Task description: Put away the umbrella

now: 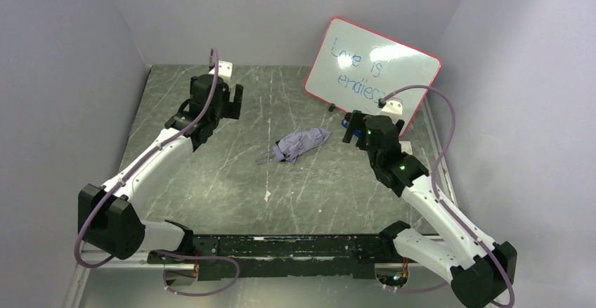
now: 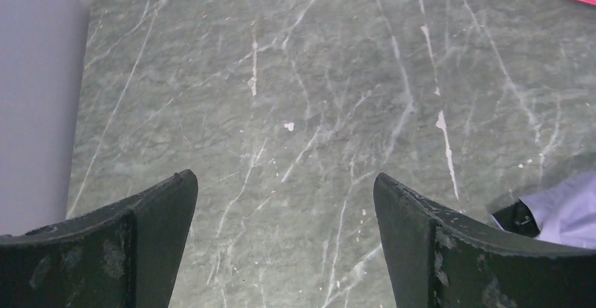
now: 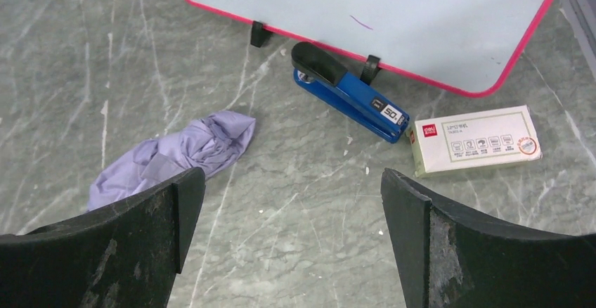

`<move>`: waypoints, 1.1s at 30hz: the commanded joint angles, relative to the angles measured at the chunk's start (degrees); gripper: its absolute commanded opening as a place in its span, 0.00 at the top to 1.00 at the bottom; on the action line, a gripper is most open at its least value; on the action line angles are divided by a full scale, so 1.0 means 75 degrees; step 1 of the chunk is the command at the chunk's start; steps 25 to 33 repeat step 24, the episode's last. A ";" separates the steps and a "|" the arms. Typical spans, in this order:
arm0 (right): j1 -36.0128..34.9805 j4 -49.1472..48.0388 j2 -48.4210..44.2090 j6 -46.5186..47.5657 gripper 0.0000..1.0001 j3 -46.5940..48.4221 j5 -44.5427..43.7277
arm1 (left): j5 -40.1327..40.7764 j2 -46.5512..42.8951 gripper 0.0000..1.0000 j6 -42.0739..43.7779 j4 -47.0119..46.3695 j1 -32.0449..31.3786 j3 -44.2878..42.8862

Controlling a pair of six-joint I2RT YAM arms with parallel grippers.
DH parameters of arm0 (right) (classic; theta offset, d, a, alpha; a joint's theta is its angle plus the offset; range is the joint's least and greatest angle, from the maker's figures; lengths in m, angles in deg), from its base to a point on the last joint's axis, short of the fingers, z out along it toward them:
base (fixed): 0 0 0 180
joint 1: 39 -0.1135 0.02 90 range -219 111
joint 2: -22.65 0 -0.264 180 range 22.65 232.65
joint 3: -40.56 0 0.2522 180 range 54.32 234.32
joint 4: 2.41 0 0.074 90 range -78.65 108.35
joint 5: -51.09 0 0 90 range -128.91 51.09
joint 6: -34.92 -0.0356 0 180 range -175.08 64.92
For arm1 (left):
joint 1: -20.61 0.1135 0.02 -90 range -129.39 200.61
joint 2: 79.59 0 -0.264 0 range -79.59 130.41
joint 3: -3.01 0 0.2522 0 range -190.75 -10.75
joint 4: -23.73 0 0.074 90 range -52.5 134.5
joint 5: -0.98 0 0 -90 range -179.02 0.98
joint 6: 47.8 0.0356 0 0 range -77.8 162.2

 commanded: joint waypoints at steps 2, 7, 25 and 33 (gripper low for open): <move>0.0036 0.0066 -0.0414 0.0155 0.00 0.0318 0.0124 | 0.0065 -0.0058 0.03 -0.0590 -0.0388 0.0495 0.0291; 0.0034 0.0191 -0.0762 0.0122 0.00 0.0271 0.0063 | -0.0014 -0.0170 0.03 -0.0962 -0.0057 0.0934 0.0152; 0.0031 0.0156 -0.1020 0.0233 0.00 0.0198 -0.0434 | -0.0316 -0.0102 0.03 -0.1211 0.0402 0.1214 -0.0323; 0.0031 0.0156 -0.1020 0.0233 0.00 0.0198 -0.0434 | -0.0316 -0.0102 0.03 -0.1211 0.0402 0.1214 -0.0323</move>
